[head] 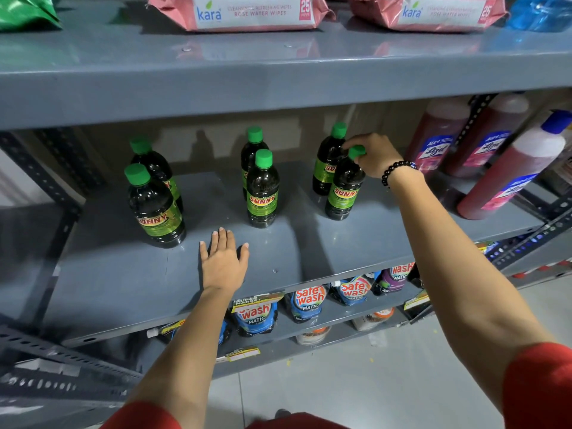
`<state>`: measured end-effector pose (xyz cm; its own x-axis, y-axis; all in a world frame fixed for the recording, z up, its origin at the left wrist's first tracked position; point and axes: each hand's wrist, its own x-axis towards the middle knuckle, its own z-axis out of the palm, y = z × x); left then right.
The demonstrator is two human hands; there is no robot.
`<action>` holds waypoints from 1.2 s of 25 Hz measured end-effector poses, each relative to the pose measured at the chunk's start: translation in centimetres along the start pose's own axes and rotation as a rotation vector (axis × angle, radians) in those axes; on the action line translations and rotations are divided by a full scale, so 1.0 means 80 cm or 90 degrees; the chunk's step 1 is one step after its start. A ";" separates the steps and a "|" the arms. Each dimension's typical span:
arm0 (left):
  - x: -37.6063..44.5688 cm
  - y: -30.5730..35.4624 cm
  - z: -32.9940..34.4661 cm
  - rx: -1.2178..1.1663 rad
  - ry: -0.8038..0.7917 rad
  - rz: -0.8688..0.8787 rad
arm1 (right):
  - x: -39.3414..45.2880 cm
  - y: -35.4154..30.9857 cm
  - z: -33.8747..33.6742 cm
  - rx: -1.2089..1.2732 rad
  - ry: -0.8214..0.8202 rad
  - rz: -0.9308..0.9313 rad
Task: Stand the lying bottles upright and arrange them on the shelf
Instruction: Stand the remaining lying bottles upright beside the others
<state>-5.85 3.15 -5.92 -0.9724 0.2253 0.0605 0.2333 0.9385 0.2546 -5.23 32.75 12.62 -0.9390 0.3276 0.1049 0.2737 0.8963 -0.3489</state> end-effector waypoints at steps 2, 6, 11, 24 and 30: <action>0.001 0.000 0.001 -0.001 0.002 -0.002 | -0.001 -0.003 0.002 0.026 0.006 0.003; 0.001 -0.001 0.001 -0.003 0.003 -0.001 | -0.009 -0.006 0.019 0.110 0.066 0.091; 0.001 -0.001 0.002 0.001 0.005 0.001 | -0.010 0.000 0.030 0.092 0.109 0.131; 0.001 -0.002 0.002 -0.003 0.006 -0.004 | -0.056 0.010 0.148 0.487 0.126 0.409; 0.001 -0.001 0.002 -0.005 0.004 0.001 | -0.076 0.042 0.154 0.381 0.156 0.316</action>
<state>-5.95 3.12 -6.05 -0.9720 0.2250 0.0673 0.2348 0.9362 0.2614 -1.15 30.08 -0.67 -0.6458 0.7634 -0.0161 0.4235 0.3406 -0.8395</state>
